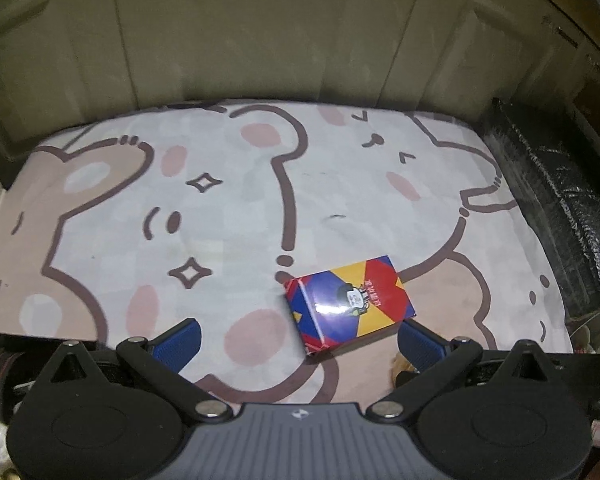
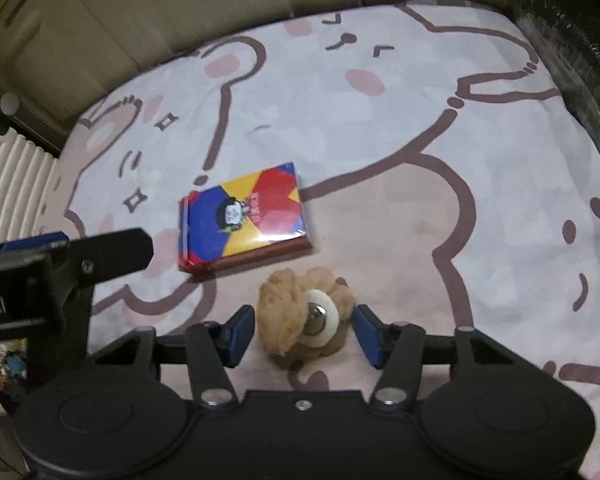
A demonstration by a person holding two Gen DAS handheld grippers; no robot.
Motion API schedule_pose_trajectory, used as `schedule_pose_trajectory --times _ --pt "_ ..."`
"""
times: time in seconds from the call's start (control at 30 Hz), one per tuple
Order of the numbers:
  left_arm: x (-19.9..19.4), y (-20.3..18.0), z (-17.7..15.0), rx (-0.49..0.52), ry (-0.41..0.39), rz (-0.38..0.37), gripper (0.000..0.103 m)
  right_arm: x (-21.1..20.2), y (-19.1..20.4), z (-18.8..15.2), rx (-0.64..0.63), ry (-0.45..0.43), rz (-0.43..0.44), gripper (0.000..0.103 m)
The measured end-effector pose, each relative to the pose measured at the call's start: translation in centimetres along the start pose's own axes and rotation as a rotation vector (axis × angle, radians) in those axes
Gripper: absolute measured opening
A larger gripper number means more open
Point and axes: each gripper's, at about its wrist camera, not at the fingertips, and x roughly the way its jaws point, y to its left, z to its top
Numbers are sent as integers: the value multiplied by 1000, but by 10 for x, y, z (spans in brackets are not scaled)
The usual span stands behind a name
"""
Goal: Organize objects
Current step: 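Grasp the red-blue card box with the left tool while the right tool grasps the brown flower toy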
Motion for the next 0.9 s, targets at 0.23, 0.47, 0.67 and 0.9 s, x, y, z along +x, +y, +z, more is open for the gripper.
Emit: schedule_pose_trajectory --times 0.23,0.47,0.67,0.9 --pt "26 -9 3 -17 33 -25 103 2 -4 0 -35 -5 -4 38" --pt "48 -17 7 -57 47 -48 103 -6 -15 1 -30 -14 -9 32" --pt "66 -27 6 -61 47 -40 103 -19 -26 1 0 -52 -30 28" --pt "84 -40 5 -30 58 -25 103 -33 -43 5 46 -107 -59 28"
